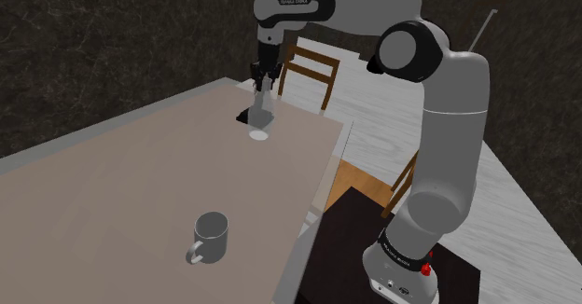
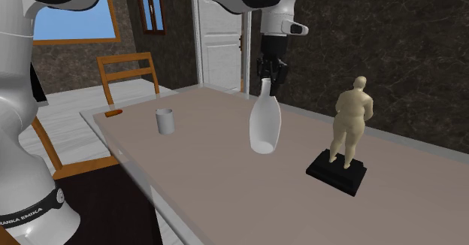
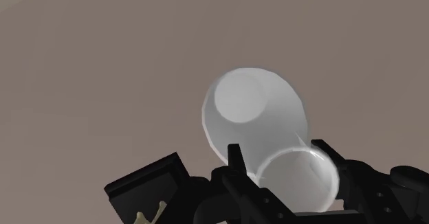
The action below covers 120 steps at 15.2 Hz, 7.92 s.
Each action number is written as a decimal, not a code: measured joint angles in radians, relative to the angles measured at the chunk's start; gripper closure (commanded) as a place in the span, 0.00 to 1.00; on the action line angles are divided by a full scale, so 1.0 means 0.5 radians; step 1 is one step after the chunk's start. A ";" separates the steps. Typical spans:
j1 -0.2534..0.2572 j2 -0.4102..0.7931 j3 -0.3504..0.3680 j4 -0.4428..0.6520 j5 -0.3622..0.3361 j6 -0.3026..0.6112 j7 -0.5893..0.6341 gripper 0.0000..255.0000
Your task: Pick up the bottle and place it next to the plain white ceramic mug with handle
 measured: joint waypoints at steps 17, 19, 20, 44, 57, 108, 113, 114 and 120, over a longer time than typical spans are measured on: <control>-0.012 0.102 -0.002 0.621 0.004 -0.520 0.001 1.00; -0.015 0.132 -0.002 0.720 0.006 -0.588 0.001 1.00; -0.016 0.141 -0.001 0.765 0.007 -0.624 0.002 1.00; 0.491 -0.693 0.308 0.196 -0.003 -0.875 0.811 1.00; 0.690 -0.793 0.493 0.168 0.028 -0.937 1.208 1.00; 0.690 -1.023 0.494 -1.504 0.079 0.508 1.129 1.00; 0.690 -0.991 0.497 -1.565 0.076 0.600 1.129 1.00; 0.690 -0.991 0.497 -1.567 0.076 0.603 1.129 1.00; 0.690 -0.990 0.496 -1.569 0.076 0.607 1.128 0.00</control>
